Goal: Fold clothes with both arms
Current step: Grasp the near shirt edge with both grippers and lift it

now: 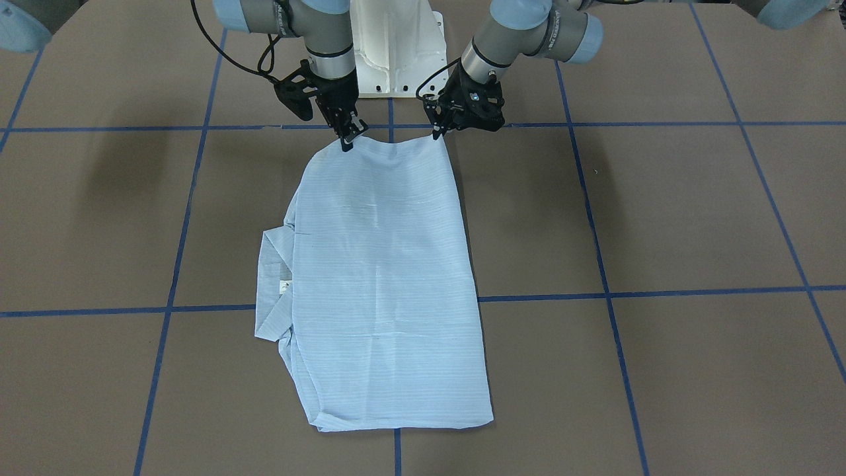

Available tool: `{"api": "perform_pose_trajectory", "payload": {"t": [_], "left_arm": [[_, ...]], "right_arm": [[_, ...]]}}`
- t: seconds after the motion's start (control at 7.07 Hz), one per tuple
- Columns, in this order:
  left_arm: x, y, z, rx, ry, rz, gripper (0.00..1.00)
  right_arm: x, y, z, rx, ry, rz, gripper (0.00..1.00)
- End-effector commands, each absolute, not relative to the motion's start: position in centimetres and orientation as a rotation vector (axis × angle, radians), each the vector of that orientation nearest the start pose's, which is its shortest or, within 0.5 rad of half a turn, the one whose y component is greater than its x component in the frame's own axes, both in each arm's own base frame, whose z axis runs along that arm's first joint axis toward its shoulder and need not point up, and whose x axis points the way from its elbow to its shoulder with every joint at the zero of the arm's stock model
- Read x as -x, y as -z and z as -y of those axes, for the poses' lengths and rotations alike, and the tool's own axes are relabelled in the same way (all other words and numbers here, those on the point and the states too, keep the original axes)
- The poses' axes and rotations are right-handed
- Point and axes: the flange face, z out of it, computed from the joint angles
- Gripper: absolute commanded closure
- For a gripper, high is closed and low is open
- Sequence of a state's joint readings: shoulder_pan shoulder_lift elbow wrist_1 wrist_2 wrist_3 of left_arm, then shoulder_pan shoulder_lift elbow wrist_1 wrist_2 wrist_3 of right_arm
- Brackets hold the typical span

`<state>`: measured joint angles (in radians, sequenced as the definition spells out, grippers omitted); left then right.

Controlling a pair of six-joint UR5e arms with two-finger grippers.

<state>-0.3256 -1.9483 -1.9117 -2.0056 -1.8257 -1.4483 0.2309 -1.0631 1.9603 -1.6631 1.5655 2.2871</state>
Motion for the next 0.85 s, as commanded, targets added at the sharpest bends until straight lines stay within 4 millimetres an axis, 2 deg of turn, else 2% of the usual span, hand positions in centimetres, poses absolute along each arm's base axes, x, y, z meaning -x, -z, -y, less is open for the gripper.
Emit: {"api": "perform_pose_trajectory", "payload": {"t": [0.0,0.14,0.28,0.42,0.57,0.71], "left_arm": [[-50.0,-22.6,28.0,-0.042,0.025,-1.216,1.00],[-47.7,-20.6,26.9,-0.010,0.005,-1.225,1.00],[-44.5,-17.7,25.5,0.023,0.019,-1.239,1.00],[-42.6,-16.1,24.6,0.053,0.006,-1.228,1.00],[-43.2,-16.0,24.9,0.068,0.006,-1.197,1.00],[-43.2,-16.6,27.2,0.038,0.042,-1.179,1.00]], "right_arm": [[51.9,-19.4,23.2,0.218,-0.850,0.827,1.00],[50.7,-18.1,21.3,0.231,-0.828,0.829,1.00],[47.8,-16.2,19.7,0.242,-0.810,0.827,1.00],[46.3,-15.4,19.5,0.244,-0.802,0.832,1.00],[46.7,-15.8,20.6,0.207,-0.784,0.823,1.00],[46.7,-16.6,23.4,0.133,-0.738,0.809,1.00]]}}
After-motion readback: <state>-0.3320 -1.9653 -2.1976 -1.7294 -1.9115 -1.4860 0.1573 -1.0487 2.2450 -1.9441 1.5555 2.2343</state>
